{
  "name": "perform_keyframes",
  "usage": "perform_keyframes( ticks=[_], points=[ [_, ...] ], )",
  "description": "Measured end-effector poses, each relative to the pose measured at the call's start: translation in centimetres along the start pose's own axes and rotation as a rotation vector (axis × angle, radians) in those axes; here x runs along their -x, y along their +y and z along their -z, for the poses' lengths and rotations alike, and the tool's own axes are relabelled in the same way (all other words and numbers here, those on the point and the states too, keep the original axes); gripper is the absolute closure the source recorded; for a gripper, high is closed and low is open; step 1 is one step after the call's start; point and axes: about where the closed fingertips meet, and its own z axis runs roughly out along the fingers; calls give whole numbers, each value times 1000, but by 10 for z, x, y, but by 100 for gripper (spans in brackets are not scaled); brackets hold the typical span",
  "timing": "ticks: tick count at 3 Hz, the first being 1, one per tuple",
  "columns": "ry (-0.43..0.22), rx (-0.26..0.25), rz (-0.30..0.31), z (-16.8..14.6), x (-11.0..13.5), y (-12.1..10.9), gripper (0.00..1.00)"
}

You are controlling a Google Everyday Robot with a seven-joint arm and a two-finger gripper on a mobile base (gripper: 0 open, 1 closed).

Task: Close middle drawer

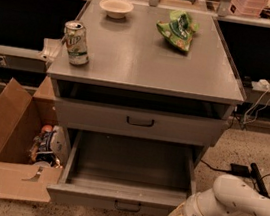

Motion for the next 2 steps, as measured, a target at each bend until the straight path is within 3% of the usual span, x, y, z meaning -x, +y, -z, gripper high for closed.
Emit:
perform_keyframes(
  ticks=[2],
  points=[
    [-79,21,87,-29,36,-9,100]
  ],
)
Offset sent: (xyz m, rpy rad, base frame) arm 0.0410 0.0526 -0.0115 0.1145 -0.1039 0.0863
